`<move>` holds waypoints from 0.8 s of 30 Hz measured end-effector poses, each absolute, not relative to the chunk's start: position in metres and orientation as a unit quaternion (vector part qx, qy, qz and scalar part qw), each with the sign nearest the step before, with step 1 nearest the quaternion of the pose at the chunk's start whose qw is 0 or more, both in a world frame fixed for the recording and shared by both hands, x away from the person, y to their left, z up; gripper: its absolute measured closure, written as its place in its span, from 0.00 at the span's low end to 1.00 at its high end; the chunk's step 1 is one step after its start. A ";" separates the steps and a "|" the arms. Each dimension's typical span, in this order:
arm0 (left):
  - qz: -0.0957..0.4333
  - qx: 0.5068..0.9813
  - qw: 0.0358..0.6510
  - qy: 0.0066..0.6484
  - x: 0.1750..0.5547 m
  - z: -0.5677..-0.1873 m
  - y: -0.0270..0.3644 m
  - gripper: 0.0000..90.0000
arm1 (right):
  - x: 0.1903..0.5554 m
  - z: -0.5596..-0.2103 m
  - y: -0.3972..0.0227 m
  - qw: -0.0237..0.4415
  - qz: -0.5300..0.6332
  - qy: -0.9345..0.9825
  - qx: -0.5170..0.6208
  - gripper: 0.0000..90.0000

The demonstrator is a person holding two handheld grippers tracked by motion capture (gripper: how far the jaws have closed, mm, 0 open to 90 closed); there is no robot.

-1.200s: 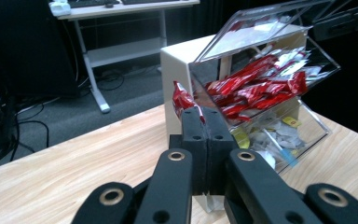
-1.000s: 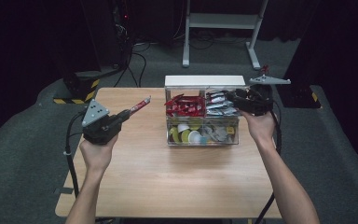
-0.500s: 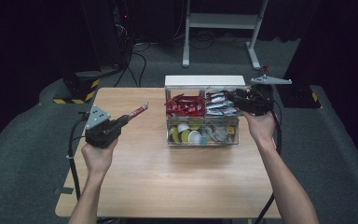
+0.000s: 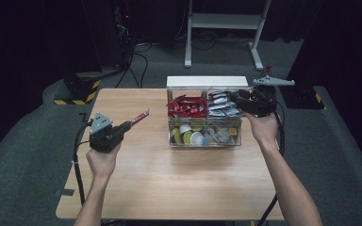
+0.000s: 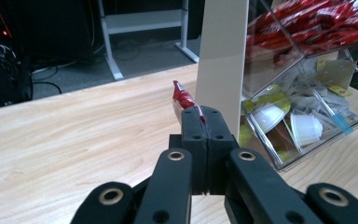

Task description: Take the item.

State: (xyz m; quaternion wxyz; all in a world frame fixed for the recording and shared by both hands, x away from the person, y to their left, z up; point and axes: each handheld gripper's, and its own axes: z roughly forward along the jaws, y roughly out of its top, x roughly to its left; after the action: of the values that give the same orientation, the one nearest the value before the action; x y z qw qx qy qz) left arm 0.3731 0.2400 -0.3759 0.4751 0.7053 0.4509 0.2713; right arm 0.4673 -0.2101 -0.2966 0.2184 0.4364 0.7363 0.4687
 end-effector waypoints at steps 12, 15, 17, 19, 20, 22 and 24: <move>0.266 0.703 0.473 0.461 0.380 -0.405 0.235 1.00 | 0.467 -0.296 -0.210 0.217 0.468 0.736 0.438 0.60; 0.262 0.697 0.473 0.471 0.384 -0.417 0.233 1.00 | 0.467 -0.297 -0.210 0.217 0.472 0.734 0.437 0.60; 0.257 0.698 0.470 0.476 0.387 -0.423 0.232 0.99 | 0.467 -0.297 -0.210 0.218 0.473 0.734 0.436 0.60; 0.252 0.699 0.464 0.482 0.389 -0.431 0.230 1.00 | 0.467 -0.297 -0.211 0.216 0.474 0.734 0.437 0.60; 0.252 0.699 0.464 0.482 0.389 -0.431 0.230 1.00 | 0.467 -0.297 -0.211 0.217 0.474 0.733 0.436 0.60; 0.247 0.701 0.459 0.486 0.393 -0.440 0.229 1.00 | 0.466 -0.297 -0.210 0.218 0.473 0.734 0.437 0.60; 0.244 0.701 0.457 0.490 0.396 -0.445 0.229 1.00 | 0.466 -0.297 -0.210 0.217 0.474 0.733 0.437 0.60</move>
State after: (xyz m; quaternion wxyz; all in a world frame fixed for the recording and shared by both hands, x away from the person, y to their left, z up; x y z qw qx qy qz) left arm 0.3955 0.2291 -0.4453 0.4567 0.7012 0.4901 0.2440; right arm 0.4658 -0.2104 -0.2974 0.2173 0.4365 0.7331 0.4742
